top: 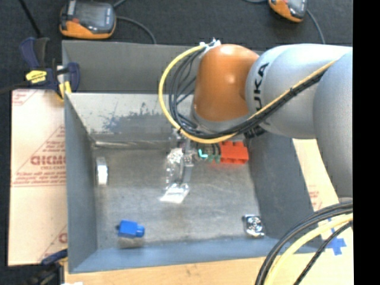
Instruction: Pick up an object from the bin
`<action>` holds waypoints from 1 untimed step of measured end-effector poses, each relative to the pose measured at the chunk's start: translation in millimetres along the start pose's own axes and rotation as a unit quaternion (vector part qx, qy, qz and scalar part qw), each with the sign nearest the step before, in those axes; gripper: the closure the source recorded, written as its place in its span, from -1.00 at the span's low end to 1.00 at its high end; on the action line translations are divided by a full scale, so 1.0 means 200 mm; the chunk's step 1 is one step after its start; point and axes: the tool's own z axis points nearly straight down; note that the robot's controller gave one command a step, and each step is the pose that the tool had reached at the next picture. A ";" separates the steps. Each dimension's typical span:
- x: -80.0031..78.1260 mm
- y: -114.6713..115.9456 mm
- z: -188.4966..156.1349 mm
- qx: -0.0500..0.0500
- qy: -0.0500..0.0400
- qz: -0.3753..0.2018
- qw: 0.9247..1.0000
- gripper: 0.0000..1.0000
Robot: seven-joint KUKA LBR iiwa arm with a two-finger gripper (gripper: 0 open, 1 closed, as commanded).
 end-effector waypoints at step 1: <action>-0.01 -0.14 0.32 0.001 -0.002 -0.207 0.978 -1.00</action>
Offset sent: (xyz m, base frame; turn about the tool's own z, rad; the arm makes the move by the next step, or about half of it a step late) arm 0.0008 -0.0271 -0.0657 -0.4191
